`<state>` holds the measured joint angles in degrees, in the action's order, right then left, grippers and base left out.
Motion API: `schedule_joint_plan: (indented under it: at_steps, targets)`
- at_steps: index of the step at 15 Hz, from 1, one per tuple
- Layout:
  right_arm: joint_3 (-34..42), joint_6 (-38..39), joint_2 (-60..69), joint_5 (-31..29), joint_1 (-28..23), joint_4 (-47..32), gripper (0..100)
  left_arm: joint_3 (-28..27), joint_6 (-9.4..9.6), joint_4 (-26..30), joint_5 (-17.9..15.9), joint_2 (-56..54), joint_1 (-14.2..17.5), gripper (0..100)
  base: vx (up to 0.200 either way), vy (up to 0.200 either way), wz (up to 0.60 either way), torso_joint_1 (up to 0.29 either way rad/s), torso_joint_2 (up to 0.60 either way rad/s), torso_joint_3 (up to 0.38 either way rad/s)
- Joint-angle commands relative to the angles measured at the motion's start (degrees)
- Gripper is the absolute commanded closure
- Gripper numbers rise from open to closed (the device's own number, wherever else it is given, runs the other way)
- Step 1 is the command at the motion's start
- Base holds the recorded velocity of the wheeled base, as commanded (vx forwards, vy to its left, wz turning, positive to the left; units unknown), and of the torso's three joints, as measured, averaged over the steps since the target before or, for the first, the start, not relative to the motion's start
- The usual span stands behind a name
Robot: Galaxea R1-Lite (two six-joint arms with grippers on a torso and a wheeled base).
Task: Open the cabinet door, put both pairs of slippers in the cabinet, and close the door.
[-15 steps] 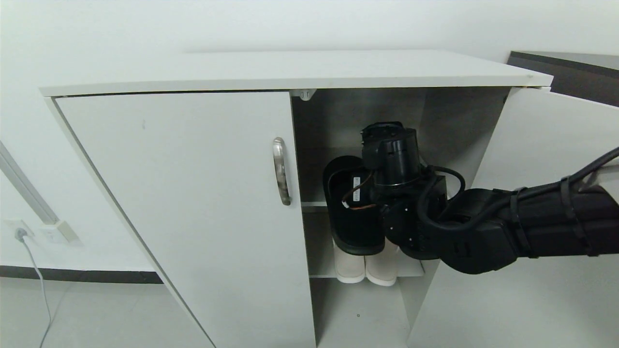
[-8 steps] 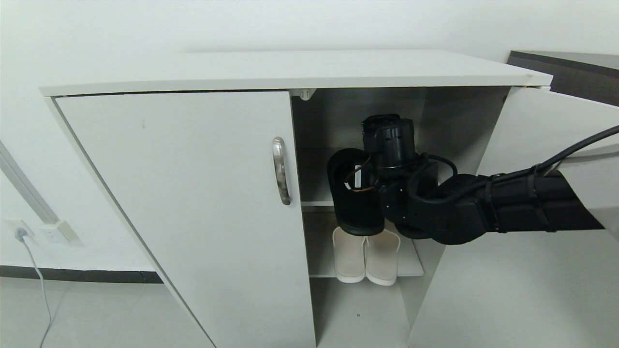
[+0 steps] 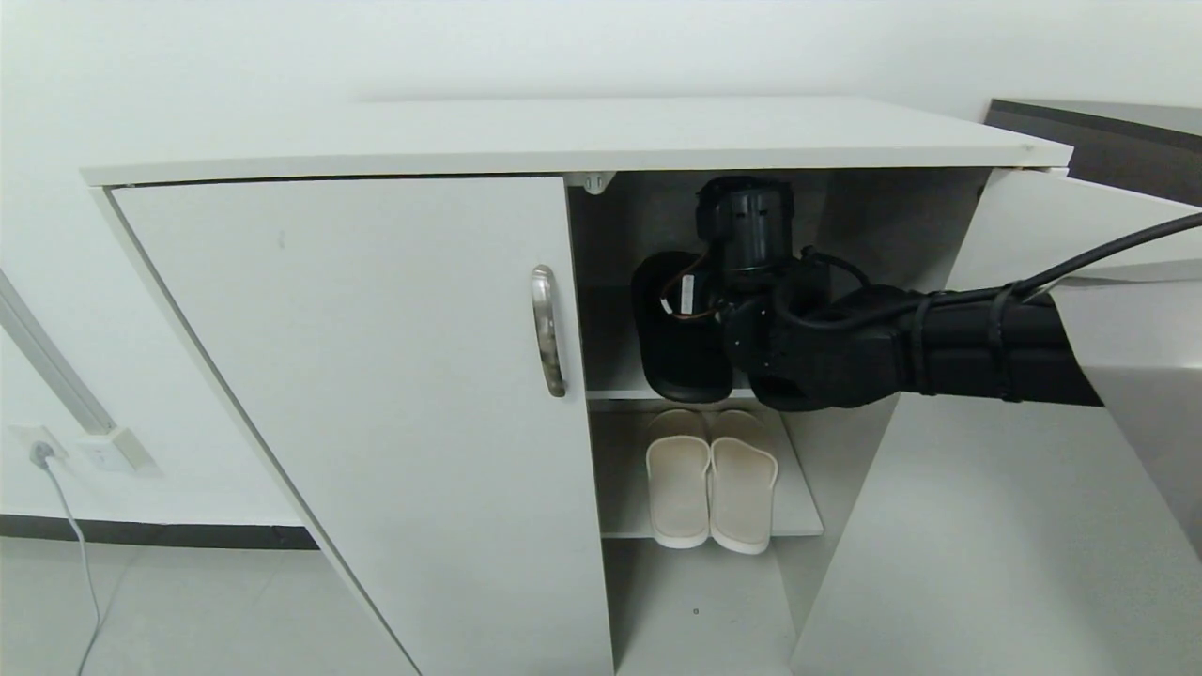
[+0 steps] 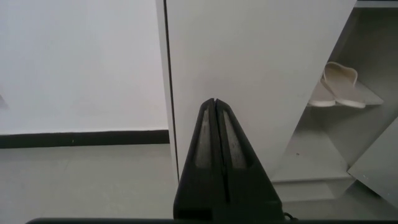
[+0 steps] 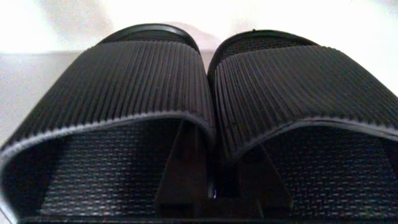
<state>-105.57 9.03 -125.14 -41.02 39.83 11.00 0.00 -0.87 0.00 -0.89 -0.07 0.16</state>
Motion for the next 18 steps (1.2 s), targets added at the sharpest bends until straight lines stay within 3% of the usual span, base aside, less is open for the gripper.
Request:
schedule_joint_plan:
  at_steps: [1, 10, 11, 14, 18]
  targets:
    - [-4.03, 0.02, -3.54, -0.02, -1.07, -0.98, 100, 0.0, -0.01, 0.0, 0.01, 0.07, 0.02, 100, 0.0, 0.0, 0.0, 0.0, 0.0, 0.0]
    - [-9.02, 0.63, -7.05, 0.06, -1.42, -5.28, 100, 0.0, -0.01, 0.0, 0.19, 0.07, 0.02, 100, 0.0, 0.0, 0.0, 0.0, 0.0, 0.0]
    - [-9.02, 1.07, -7.14, 0.06, -1.42, -5.28, 0, 0.0, -0.01, 0.0, 0.19, 0.07, 0.02, 100, 0.0, 0.0, 0.0, 0.0, 0.0, 0.0]
    - [-8.42, 1.16, -6.0, -0.02, -1.42, -5.37, 0, 0.0, -0.01, 0.0, 0.1, 0.07, 0.02, 100, 0.0, 0.0, 0.0, 0.0, 0.0, 0.0]
    - [-1.92, 1.25, -0.72, -0.02, -0.54, -4.93, 0, 0.0, -0.01, 0.0, 0.19, 0.07, 0.02, 100, 0.0, 0.0, 0.0, 0.0, 0.0, 0.0]
